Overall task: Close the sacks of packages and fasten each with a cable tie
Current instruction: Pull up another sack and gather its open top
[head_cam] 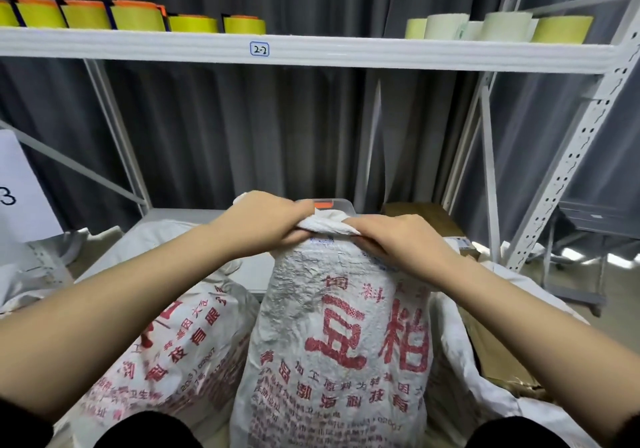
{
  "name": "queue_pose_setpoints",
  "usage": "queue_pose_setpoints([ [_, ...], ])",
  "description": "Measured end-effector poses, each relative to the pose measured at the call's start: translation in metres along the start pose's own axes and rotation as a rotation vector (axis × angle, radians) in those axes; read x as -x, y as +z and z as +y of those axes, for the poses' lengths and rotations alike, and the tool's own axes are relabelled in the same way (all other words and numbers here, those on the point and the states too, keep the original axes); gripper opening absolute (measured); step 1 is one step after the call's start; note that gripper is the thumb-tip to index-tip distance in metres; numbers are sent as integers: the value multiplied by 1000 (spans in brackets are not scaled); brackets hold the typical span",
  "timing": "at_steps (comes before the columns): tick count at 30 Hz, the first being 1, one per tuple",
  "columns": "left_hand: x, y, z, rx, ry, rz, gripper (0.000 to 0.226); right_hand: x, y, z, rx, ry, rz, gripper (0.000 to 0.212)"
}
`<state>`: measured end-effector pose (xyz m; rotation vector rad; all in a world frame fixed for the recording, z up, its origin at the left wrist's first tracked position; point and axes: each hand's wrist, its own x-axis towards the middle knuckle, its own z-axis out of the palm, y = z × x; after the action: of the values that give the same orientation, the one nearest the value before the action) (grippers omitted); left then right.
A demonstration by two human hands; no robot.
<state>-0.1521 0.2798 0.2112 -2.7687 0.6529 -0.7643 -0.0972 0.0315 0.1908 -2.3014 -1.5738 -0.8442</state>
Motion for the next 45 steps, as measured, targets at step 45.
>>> queue_pose_setpoints([
  [45,18,1,58,1628,-1177,431,31,9,53,-91,-27,59,182,37],
])
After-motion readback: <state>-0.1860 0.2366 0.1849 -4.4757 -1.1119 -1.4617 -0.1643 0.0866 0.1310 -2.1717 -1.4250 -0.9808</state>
